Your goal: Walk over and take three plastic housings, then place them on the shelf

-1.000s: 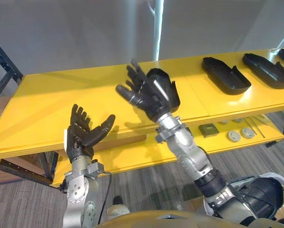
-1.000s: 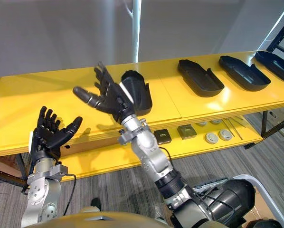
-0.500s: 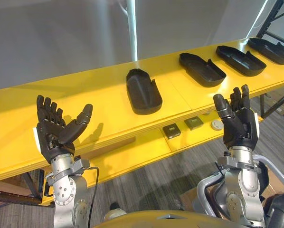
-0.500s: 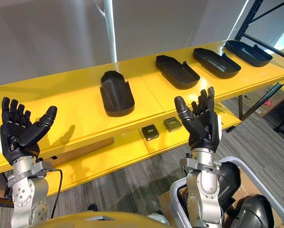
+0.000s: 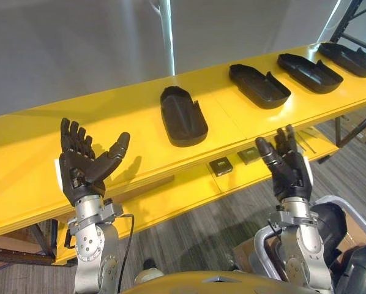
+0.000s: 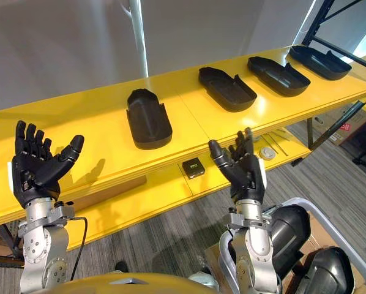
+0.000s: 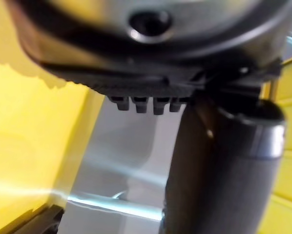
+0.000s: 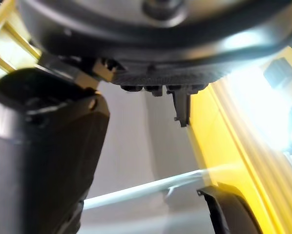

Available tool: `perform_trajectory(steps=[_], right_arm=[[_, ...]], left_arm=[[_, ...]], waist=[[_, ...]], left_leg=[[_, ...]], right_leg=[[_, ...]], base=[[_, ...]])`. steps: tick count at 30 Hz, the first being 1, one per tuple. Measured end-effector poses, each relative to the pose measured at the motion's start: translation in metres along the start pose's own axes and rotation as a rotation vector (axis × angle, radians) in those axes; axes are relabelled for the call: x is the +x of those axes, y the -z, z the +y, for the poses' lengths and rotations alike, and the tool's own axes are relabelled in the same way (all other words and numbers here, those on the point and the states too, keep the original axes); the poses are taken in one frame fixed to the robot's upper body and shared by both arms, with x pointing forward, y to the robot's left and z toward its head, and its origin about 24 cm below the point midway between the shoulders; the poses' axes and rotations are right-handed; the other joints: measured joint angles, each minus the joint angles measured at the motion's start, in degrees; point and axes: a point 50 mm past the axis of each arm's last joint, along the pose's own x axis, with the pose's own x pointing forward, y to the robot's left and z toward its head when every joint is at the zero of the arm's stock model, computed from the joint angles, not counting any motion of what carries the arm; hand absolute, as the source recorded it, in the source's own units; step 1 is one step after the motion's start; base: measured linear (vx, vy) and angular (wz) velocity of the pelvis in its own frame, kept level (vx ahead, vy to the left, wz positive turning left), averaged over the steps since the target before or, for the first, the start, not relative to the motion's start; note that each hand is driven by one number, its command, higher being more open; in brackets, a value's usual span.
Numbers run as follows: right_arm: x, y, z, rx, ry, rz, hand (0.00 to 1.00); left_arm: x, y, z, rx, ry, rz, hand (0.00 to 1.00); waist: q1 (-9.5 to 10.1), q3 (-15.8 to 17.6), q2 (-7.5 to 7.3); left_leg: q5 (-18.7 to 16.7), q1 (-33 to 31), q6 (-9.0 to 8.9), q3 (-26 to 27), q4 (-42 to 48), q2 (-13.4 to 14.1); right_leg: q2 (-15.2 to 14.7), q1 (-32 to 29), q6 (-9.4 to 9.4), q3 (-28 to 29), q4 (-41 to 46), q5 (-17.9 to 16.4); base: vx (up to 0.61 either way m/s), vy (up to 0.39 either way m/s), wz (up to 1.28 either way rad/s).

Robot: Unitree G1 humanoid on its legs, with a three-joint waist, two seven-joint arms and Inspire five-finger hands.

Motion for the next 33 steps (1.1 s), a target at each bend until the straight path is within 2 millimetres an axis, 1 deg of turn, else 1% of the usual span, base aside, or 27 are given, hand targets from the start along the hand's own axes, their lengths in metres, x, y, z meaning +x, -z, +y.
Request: perform_trajectory(steps=[2, 5, 7, 10, 12, 14, 15, 16, 20, 23, 27, 30, 31, 32, 33], right_arm=[[0.0, 0.003, 0.003, -0.009, -0.071, 0.027, 1.0], [0.001, 0.002, 0.007, -0.05, -0.132, 0.031, 1.0], [0.005, 0.0, 0.01, -0.082, -0.175, 0.027, 1.0], [0.016, -0.006, 0.019, -0.123, -0.236, -0.012, 1.0], [0.025, -0.011, 0.035, -0.112, -0.308, -0.058, 1.0], [0.029, -0.013, 0.046, -0.099, -0.368, -0.08, 1.0], [0.03, -0.014, 0.055, -0.089, -0.418, -0.088, 1.0], [0.029, -0.013, 0.065, -0.076, -0.466, -0.089, 1.0], [0.026, -0.009, 0.092, -0.039, -0.598, -0.081, 1.0], [0.027, -0.012, 0.115, -0.012, -0.694, -0.104, 1.0], [0.036, -0.015, 0.138, 0.013, -0.756, -0.133, 1.0], [0.041, -0.009, 0.146, 0.021, -0.747, -0.112, 1.0], [0.043, -0.005, 0.148, 0.015, -0.734, -0.089, 1.0], [0.043, -0.002, 0.149, 0.013, -0.726, -0.075, 1.0], [0.046, 0.006, 0.153, 0.007, -0.704, -0.038, 1.0]], left_arm=[[0.005, -0.003, -0.005, -0.001, 0.048, -0.021, 1.0], [0.007, -0.004, -0.006, 0.008, 0.088, -0.027, 1.0], [0.006, -0.004, -0.008, 0.007, 0.105, -0.024, 1.0], [0.005, -0.002, -0.012, 0.0, 0.124, -0.012, 1.0], [0.003, 0.0, -0.015, -0.006, 0.14, -0.001, 1.0], [0.003, 0.0, -0.017, -0.008, 0.148, 0.006, 1.0], [0.003, -0.002, -0.019, -0.014, 0.157, 0.005, 1.0], [0.002, -0.004, -0.022, -0.023, 0.167, -0.001, 1.0], [0.002, -0.006, -0.026, -0.035, 0.172, -0.008, 1.0], [0.002, -0.004, -0.024, -0.029, 0.143, 0.008, 1.0], [0.002, -0.004, -0.023, -0.027, 0.104, 0.012, 1.0], [0.002, -0.005, -0.021, 0.051, 0.041, -0.023, 1.0], [0.002, -0.007, -0.018, 0.1, -0.019, -0.054, 1.0], [0.002, -0.008, -0.017, 0.11, -0.049, -0.065, 1.0], [0.003, -0.011, -0.01, 0.129, -0.132, -0.09, 1.0]], waist=[[0.01, 0.1, -0.11], [0.21, 0.2, -0.32], [0.6, 0.3, -0.42], [0.74, 0.4, -0.57], [0.74, 0.4, -0.73], [0.76, 0.5, -0.82], [0.87, 0.5, -0.99], [1.12, 0.5, -1.12], [2.21, 0.5, -1.19], [2.65, 0.5, -1.21], [2.68, 0.5, -1.23], [3.08, 0.5, -1.22], [3.81, 0.5, -1.21], [3.94, 0.4, -1.23], [3.97, 0.4, -1.22]], left_leg=[[0.1, -0.5, 0.08, -0.1, -0.1, 0.0], [0.1, -0.6, 0.09, 0.0, -0.1, 0.0], [0.1, -0.7, 0.08, 0.0, -0.1, 0.0], [0.1, -1.0, 0.11, 0.0, -0.1, 0.2], [0.1, -0.8, 0.11, 0.1, 0.0, 0.2], [0.1, -0.7, 0.11, 0.1, 0.0, 0.3], [0.1, -0.7, 0.11, 0.1, 0.0, 0.3], [0.2, -0.6, 0.14, 0.1, 0.0, 0.3], [0.2, -0.6, 0.23, 0.1, -0.1, 0.3], [0.3, -0.7, 0.35, -0.1, -0.1, 0.4], [0.6, -0.6, 0.4, -1.0, -0.1, 0.3], [0.7, -0.7, 0.4, -1.5, -0.1, 0.3], [1.0, -0.7, 0.42, -1.7, -0.1, 0.3], [1.0, -0.7, 0.43, -1.8, -0.1, 0.3], [1.2, -0.8, 0.45, -2.4, -0.1, 0.2]], right_leg=[[-0.1, -0.6, -0.21, 0.3, 0.5, -0.4], [-0.1, -0.7, -0.14, 0.4, 0.6, -0.5], [-0.1, -0.9, 0.0, 0.5, 0.9, -0.6], [-0.1, -1.5, 0.02, 0.6, 1.6, -0.7], [-0.1, -1.5, -0.05, 0.8, 1.9, -0.7], [-0.1, -1.5, -0.19, 0.9, 2.2, -0.8], [-0.1, -1.5, -0.22, 0.9, 2.2, -0.8], [-0.1, -1.5, -0.24, 0.9, 2.3, -0.8], [-0.1, -1.3, -0.27, 0.8, 2.3, -0.9], [-0.1, -1.2, -0.48, 0.7, 2.4, -1.1], [-0.2, -0.6, -0.49, -0.2, 2.3, -1.1], [-0.1, -0.3, -0.47, -0.8, 2.3, -1.1], [-0.1, -0.3, -0.46, -0.9, 2.3, -1.1], [-0.1, -0.2, -0.46, -1.1, 2.3, -1.1], [-0.1, 0.2, -0.46, -1.7, 2.3, -1.1]], base=[[0.0, 0.0, 0.0], [0.01, 0.0, 0.01], [0.02, -0.003, 0.0], [0.0, 0.0, 0.0], [0.0, 0.0, 0.0], [0.0, 0.0, 0.0], [0.0, 0.0, 0.0], [0.0, 0.0, 0.0], [-0.02, 0.001, 0.01], [-0.03, 0.0, 0.03], [-0.01, -0.005, 0.09], [0.0, -0.008, 0.1], [0.01, -0.005, 0.04], [0.01, -0.009, 0.14], [0.01, -0.009, 0.18]])
